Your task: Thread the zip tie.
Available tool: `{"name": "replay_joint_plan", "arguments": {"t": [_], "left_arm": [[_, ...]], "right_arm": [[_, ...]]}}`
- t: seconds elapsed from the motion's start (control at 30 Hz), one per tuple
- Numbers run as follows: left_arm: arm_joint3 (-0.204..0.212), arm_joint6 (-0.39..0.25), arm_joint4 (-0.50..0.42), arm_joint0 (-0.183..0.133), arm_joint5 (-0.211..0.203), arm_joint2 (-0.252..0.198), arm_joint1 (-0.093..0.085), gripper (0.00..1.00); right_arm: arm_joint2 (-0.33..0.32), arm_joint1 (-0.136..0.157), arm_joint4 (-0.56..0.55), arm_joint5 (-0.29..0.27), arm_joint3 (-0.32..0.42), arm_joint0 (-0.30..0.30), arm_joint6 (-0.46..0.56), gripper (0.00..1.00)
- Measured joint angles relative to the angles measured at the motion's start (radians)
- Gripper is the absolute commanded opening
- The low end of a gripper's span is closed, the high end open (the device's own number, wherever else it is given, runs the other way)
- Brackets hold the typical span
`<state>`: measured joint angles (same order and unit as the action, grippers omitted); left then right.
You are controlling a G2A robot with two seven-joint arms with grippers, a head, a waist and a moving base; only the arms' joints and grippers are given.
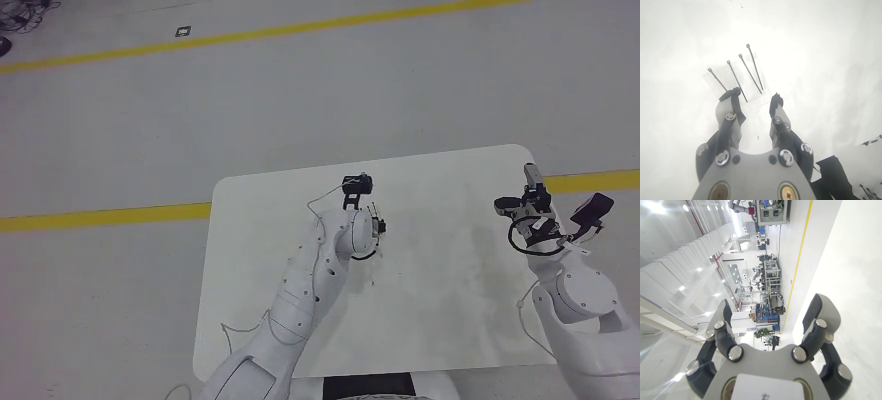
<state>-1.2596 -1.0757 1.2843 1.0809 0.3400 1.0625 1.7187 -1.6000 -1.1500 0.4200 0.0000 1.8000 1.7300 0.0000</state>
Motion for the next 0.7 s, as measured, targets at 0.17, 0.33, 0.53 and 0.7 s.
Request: {"name": "replay_joint_plan", "arguments": {"t": [0.17,0.33,0.53,0.7], "left_arm": [[0.013,0.013,0.017,0.007,0.000,0.020,0.015,0.26],[0.030,0.020,0.049,0.015,0.000,0.038,0.032,0.27],[0.063,0.011,0.059,0.007,0.000,0.049,0.050,0.25],[0.080,0.026,0.065,0.003,0.000,0.066,0.061,0.24]], "right_arm": [[0.000,0.000,0.000,0.000,0.000,0.000,0.000,1.00],[0.000,0.000,0.000,0.000,0.000,0.000,0.000,1.00],[0.000,0.000,0.000,0.000,0.000,0.000,0.000,1.00],[0.000,0.000,0.000,0.000,0.000,0.000,0.000,1.00]]}}
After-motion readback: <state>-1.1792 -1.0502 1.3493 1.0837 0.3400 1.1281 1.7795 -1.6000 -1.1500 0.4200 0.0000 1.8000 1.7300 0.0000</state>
